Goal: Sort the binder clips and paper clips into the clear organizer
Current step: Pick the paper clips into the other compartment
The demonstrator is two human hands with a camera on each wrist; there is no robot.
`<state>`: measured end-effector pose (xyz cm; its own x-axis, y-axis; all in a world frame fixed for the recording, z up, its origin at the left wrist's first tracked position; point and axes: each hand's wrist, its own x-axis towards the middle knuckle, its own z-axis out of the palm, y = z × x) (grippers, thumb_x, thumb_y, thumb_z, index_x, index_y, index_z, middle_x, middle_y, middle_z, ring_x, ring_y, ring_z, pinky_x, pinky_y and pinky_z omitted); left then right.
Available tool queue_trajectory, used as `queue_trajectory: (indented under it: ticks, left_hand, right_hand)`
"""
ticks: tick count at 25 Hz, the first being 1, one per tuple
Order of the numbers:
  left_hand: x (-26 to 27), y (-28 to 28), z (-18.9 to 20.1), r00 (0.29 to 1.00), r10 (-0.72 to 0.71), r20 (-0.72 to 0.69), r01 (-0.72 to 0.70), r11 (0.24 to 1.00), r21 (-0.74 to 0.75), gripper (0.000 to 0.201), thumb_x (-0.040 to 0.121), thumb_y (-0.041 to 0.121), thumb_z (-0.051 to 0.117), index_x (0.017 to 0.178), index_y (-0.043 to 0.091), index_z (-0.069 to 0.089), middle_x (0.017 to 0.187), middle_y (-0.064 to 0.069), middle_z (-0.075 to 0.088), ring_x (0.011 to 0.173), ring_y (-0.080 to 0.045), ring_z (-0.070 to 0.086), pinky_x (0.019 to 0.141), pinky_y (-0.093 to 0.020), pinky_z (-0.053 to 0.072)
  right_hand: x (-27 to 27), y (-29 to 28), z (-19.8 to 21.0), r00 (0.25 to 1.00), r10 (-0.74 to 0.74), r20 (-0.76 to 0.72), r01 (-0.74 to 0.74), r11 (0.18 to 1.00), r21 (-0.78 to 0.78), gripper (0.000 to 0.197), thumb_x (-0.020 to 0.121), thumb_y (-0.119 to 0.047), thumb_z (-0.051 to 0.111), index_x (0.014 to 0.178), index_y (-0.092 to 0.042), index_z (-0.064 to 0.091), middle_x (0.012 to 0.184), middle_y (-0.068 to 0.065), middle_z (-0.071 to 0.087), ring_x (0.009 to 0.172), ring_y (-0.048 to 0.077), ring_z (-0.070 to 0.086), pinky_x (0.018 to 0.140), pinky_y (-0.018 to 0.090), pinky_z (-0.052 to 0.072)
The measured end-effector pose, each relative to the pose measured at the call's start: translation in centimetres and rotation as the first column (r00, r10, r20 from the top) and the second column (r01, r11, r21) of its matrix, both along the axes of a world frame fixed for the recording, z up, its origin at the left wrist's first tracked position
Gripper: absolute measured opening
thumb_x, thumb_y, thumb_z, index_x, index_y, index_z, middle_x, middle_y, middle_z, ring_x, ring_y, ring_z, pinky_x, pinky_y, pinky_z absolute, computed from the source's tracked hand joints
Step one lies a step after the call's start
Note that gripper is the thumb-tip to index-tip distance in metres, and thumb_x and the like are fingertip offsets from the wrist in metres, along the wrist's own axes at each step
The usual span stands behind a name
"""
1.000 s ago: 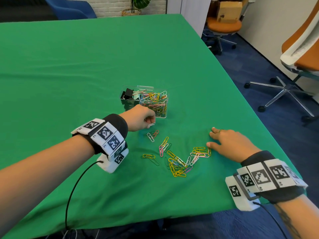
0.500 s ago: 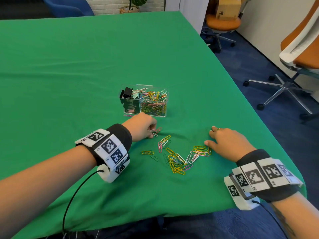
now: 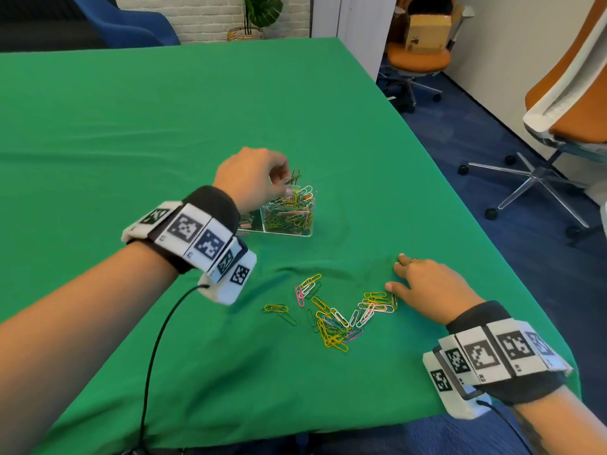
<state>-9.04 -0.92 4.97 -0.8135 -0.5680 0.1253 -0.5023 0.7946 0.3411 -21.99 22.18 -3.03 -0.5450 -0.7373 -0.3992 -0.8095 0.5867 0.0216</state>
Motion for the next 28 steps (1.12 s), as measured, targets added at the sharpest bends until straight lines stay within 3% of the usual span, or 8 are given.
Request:
queue_trajectory:
  ticks: [5, 8, 12, 15, 18, 22, 25, 28]
  left_hand:
    - [-2.0, -0.9, -0.7, 0.986, -0.012, 0.164, 0.009, 1.0, 0.017, 0.024, 0.072, 0.021, 0.076, 0.093, 0.012, 0.07, 0.096, -0.007, 0.072, 0.09, -0.024, 0.065, 0.084, -0.032, 0.051]
    - [-1.3, -1.2, -0.7, 0.997, -0.001, 0.079, -0.003, 0.999, 0.05, 0.028, 0.073, 0.018, 0.076, 0.099, 0.01, 0.07, 0.098, -0.008, 0.072, 0.086, -0.021, 0.064, 0.088, -0.032, 0.051]
    - [1.6, 1.7, -1.7, 0.995, -0.076, -0.066, 0.072, 0.995, -0.063, 0.023, 0.075, 0.027, 0.072, 0.093, 0.014, 0.067, 0.083, 0.002, 0.058, 0.072, -0.018, 0.05, 0.074, -0.027, 0.042]
    - [4.1, 4.2, -4.9, 0.926, -0.254, 0.281, 0.228, 0.966, 0.122, 0.035, 0.068, 0.036, 0.076, 0.093, 0.016, 0.062, 0.079, 0.003, 0.057, 0.072, -0.017, 0.052, 0.069, -0.028, 0.044]
    - [5.1, 4.7, -7.2, 0.821, -0.302, 0.484, 0.193, 0.945, 0.263, 0.041, 0.064, 0.035, 0.08, 0.092, 0.018, 0.055, 0.077, 0.004, 0.053, 0.073, -0.017, 0.05, 0.066, -0.025, 0.039]
    - [5.3, 4.9, -7.3, 0.81, -0.352, 0.47, 0.254, 0.932, 0.259, 0.009, 0.08, 0.018, 0.067, 0.084, 0.012, 0.062, 0.077, 0.0, 0.064, 0.071, -0.013, 0.051, 0.066, -0.02, 0.037]
    - [4.9, 5.0, -6.9, 0.844, -0.325, 0.427, 0.247, 0.941, 0.229, 0.01, 0.087, 0.015, 0.057, 0.088, 0.006, 0.064, 0.092, -0.007, 0.07, 0.069, -0.011, 0.048, 0.066, -0.019, 0.035]
    - [4.7, 5.3, -6.5, 0.868, -0.315, 0.384, 0.233, 0.941, 0.244, 0.011, 0.089, 0.014, 0.055, 0.092, 0.006, 0.062, 0.087, -0.006, 0.064, 0.056, -0.004, 0.043, 0.048, -0.013, 0.032]
  right_hand:
    - [0.2, 0.0, 0.0, 1.0, -0.009, 0.011, 0.009, 1.0, -0.009, 0.044, 0.096, -0.04, 0.04, 0.123, -0.008, 0.051, 0.152, 0.004, 0.032, 0.124, 0.027, 0.051, 0.096, 0.036, 0.044]
    - [0.1, 0.0, -0.1, 1.0, -0.013, 0.017, 0.013, 1.0, -0.013, 0.042, 0.095, -0.039, 0.041, 0.119, -0.007, 0.053, 0.148, 0.005, 0.037, 0.121, 0.028, 0.052, 0.094, 0.036, 0.044]
    - [0.0, 0.0, -0.3, 1.0, -0.008, 0.02, 0.008, 1.0, -0.009, 0.04, 0.094, -0.039, 0.042, 0.112, -0.006, 0.054, 0.142, 0.006, 0.044, 0.117, 0.029, 0.055, 0.09, 0.036, 0.045]
    - [0.0, 0.0, -0.3, 1.0, -0.01, 0.022, 0.011, 1.0, -0.017, 0.04, 0.095, -0.039, 0.042, 0.111, -0.005, 0.055, 0.14, 0.007, 0.045, 0.116, 0.029, 0.055, 0.09, 0.036, 0.045]
    - [0.1, 0.0, -0.1, 1.0, -0.007, 0.015, 0.007, 1.0, -0.015, 0.041, 0.095, -0.039, 0.041, 0.116, -0.006, 0.054, 0.146, 0.007, 0.04, 0.119, 0.029, 0.054, 0.093, 0.036, 0.045]
    - [0.2, -0.1, -0.1, 1.0, -0.006, 0.013, 0.006, 1.0, -0.014, 0.042, 0.095, -0.039, 0.041, 0.115, -0.005, 0.055, 0.144, 0.007, 0.042, 0.119, 0.029, 0.054, 0.093, 0.037, 0.045]
    - [0.2, -0.1, -0.1, 1.0, -0.002, 0.008, 0.002, 1.0, -0.015, 0.041, 0.095, -0.039, 0.041, 0.113, -0.005, 0.055, 0.142, 0.008, 0.044, 0.117, 0.029, 0.054, 0.092, 0.037, 0.045]
    - [0.3, 0.0, 0.0, 1.0, 0.004, 0.004, -0.004, 1.0, -0.012, 0.042, 0.095, -0.039, 0.041, 0.114, -0.005, 0.055, 0.144, 0.008, 0.042, 0.119, 0.029, 0.053, 0.093, 0.036, 0.045]
